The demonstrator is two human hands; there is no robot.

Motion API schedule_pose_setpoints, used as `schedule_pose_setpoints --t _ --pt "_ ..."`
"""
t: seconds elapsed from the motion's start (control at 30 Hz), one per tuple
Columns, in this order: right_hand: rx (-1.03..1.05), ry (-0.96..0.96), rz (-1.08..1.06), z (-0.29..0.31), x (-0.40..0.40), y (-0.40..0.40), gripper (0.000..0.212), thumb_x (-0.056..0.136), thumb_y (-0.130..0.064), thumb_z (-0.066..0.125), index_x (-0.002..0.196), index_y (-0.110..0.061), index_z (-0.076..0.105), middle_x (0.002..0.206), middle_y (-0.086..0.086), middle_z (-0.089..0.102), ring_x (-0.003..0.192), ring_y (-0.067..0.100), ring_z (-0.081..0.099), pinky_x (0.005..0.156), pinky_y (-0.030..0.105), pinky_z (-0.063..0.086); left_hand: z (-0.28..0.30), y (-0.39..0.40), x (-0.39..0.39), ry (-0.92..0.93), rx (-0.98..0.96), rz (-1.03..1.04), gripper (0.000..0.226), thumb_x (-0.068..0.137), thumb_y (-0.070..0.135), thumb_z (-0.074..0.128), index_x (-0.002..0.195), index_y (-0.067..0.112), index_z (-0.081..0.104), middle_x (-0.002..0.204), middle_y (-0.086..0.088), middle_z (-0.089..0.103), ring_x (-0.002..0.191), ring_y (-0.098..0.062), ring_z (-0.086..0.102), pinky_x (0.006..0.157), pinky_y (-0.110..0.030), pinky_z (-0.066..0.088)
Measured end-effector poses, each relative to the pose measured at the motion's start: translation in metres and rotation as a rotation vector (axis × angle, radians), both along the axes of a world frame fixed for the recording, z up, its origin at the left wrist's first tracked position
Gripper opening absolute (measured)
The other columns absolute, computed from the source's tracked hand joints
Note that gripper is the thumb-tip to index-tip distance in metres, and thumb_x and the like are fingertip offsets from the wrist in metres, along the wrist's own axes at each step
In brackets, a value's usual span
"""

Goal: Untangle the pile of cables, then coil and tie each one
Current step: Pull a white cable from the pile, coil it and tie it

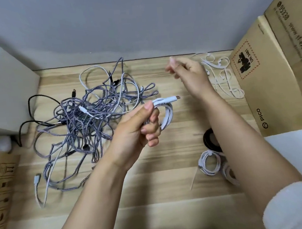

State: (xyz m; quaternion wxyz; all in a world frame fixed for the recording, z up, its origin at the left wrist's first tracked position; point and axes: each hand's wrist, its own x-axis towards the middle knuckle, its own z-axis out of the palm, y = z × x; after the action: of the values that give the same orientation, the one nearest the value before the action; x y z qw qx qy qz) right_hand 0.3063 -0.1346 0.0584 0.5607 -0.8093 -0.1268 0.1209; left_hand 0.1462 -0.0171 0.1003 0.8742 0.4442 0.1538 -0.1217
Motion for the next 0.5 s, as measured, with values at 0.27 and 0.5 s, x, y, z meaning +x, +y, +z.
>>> schedule_pose_setpoints --t 0.27,0.5 --pt "-0.8 0.147 -0.146 -0.074 0.079 -0.031 0.049 0.087 -0.039 0.051 0.134 -0.025 0.047 0.151 0.003 0.025 0.14 0.024 0.021 0.112 0.035 0.019 -0.013 0.004 0.014 0.057 0.012 0.036 0.029 0.084 0.034 0.047 0.06 0.018 0.044 0.046 0.009 0.023 0.04 -0.008 0.026 0.038 -0.014 0.026" --pt "-0.911 0.174 -0.102 -0.081 0.078 -0.037 0.053 0.088 -0.04 0.052 0.134 -0.014 0.047 0.148 0.007 0.03 0.138 0.027 0.022 0.111 0.036 0.019 -0.01 0.006 0.013 0.091 0.064 0.063 0.031 0.087 0.035 0.047 0.064 0.016 0.041 0.046 0.008 0.022 0.043 -0.009 0.024 0.038 -0.015 0.024"
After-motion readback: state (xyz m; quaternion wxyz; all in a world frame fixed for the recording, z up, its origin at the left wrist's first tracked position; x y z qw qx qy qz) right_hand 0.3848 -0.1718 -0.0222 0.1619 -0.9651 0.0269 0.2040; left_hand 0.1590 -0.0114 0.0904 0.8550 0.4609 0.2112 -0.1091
